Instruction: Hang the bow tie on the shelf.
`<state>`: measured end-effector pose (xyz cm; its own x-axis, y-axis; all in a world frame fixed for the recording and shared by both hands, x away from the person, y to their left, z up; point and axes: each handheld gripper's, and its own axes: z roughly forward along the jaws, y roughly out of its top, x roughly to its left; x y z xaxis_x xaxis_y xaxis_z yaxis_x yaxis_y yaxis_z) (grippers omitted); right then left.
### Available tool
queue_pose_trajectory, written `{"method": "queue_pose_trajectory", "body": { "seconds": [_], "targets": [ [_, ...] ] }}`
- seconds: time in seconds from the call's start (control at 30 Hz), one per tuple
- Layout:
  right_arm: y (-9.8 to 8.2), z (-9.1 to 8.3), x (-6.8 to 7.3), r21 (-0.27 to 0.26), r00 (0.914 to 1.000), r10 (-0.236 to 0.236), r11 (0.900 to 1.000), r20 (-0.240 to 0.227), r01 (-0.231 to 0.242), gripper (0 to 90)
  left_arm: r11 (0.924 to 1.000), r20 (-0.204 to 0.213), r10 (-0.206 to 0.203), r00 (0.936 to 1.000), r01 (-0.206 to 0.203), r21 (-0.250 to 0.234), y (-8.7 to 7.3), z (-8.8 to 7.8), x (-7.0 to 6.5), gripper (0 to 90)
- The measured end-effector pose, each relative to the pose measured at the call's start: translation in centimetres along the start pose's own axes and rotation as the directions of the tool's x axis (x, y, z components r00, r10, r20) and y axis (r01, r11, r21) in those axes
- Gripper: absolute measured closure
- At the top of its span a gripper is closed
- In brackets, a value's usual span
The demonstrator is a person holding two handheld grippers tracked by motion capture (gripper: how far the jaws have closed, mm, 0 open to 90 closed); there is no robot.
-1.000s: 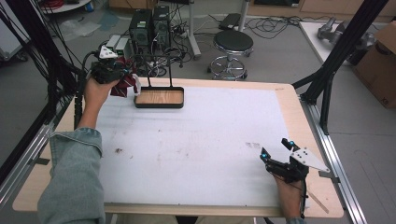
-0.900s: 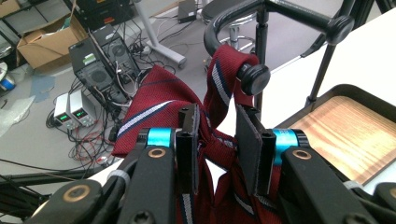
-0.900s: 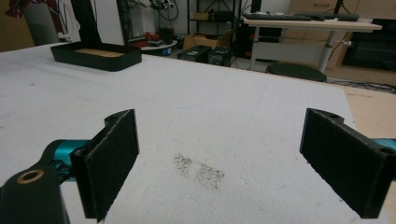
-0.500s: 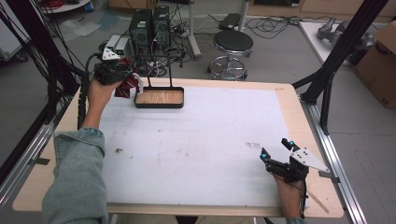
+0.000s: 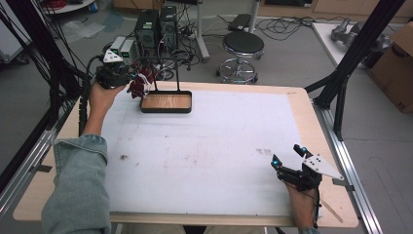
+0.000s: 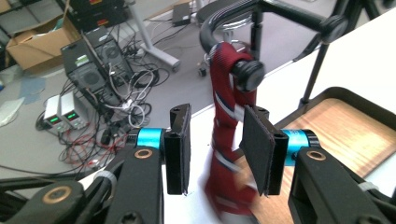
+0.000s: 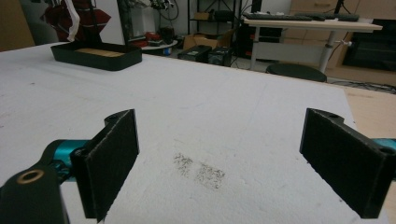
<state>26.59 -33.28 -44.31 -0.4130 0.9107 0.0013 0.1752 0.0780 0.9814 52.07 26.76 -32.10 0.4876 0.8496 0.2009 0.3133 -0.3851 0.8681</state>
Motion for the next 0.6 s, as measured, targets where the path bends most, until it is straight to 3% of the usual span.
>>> {"method": "queue_pose_trajectory", "body": {
  "seconds": [0.23,0.6],
  "targets": [
    [0.0,0.0,0.0,-0.001,1.0000,0.001,1.000,0.000,-0.001,10.8,0.9996,0.002,0.012,0.9999,-0.012,-0.027,-0.1,-1.1,0.0,56.1],
    [0.0,0.0,0.0,-0.002,1.0000,-0.001,1.000,0.002,0.001,10.8,0.9938,0.029,-0.031,0.9991,0.034,-0.106,-0.5,-3.9,0.5,51.3]
  ]
}}
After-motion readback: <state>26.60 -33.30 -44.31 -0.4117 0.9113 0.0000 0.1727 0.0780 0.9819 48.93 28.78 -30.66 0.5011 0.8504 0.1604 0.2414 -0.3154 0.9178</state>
